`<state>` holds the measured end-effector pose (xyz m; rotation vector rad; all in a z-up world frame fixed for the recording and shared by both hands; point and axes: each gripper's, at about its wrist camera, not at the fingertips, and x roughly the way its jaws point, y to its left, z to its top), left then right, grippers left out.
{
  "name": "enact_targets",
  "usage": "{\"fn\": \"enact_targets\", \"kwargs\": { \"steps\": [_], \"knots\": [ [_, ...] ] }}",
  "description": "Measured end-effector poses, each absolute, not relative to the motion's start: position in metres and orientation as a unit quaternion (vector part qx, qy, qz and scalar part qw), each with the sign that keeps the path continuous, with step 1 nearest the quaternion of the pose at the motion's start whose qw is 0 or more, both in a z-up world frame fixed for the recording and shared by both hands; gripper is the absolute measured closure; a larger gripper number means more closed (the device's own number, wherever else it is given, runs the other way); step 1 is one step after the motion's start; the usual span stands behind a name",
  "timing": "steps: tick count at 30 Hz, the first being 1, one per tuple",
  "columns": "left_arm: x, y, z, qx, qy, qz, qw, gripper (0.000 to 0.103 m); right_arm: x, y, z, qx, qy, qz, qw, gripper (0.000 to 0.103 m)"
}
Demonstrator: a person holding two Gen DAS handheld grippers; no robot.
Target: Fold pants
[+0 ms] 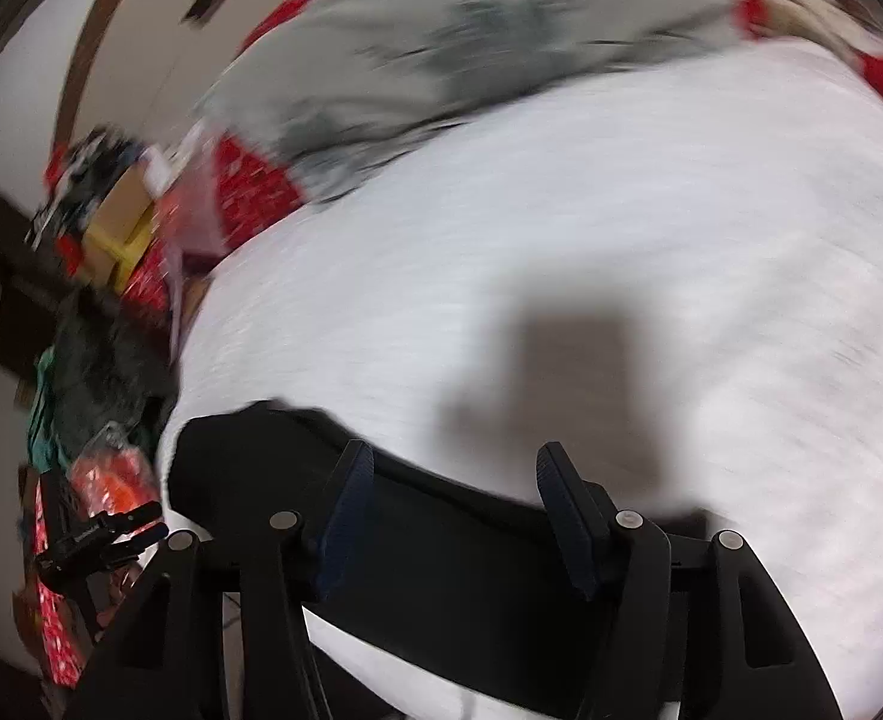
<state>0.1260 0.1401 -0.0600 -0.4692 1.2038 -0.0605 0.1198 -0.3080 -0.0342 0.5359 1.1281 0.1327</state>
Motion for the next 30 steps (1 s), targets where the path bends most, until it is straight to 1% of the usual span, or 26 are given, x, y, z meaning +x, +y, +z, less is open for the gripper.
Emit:
{"fn": "enact_targets", "kwargs": {
  "steps": [4, 7, 13, 16, 17, 18, 21, 24, 25, 27, 30],
  "knots": [
    [0.14, 0.076, -0.066, -0.168, 0.587, -0.068, 0.789, 0.031, 0.08, -0.361, -0.043, 0.297, 0.513, 0.033, 0.804, 0.044],
    [0.155, 0.042, -0.066, -0.152, 0.602, -0.091, 0.779, 0.031, 0.063, -0.38, -0.057, 0.33, 0.512, 0.03, 0.792, 0.044],
    [0.214, -0.006, -0.068, -0.143, 0.631, -0.12, 0.753, 0.029, 0.062, -0.368, -0.076, 0.337, 0.515, 0.064, 0.785, 0.044],
    [0.245, -0.018, -0.071, -0.143, 0.642, -0.122, 0.744, 0.029, 0.07, -0.356, -0.079, 0.33, 0.513, 0.079, 0.788, 0.05],
    [0.254, -0.019, -0.072, -0.147, 0.646, -0.123, 0.739, 0.029, 0.071, -0.355, -0.079, 0.328, 0.514, 0.084, 0.788, 0.054],
    [0.264, -0.018, -0.076, -0.152, 0.651, -0.125, 0.733, 0.028, 0.073, -0.353, -0.08, 0.326, 0.516, 0.087, 0.788, 0.054],
    [0.283, -0.015, -0.088, -0.179, 0.668, -0.134, 0.709, 0.026, 0.074, -0.35, -0.08, 0.322, 0.515, 0.095, 0.788, 0.054],
    [0.296, -0.01, -0.102, -0.191, 0.684, -0.129, 0.692, 0.027, 0.073, -0.351, -0.081, 0.324, 0.515, 0.099, 0.787, 0.054],
    [0.298, -0.007, -0.108, -0.189, 0.69, -0.121, 0.688, 0.028, 0.072, -0.351, -0.081, 0.327, 0.514, 0.1, 0.786, 0.054],
    [0.297, 0.003, -0.105, -0.189, 0.685, -0.123, 0.692, 0.028, 0.07, -0.352, -0.082, 0.334, 0.513, 0.102, 0.784, 0.054],
    [0.298, 0.036, -0.089, -0.185, 0.656, -0.104, 0.724, 0.027, 0.067, -0.355, -0.083, 0.34, 0.512, 0.107, 0.782, 0.054]
  ]
}}
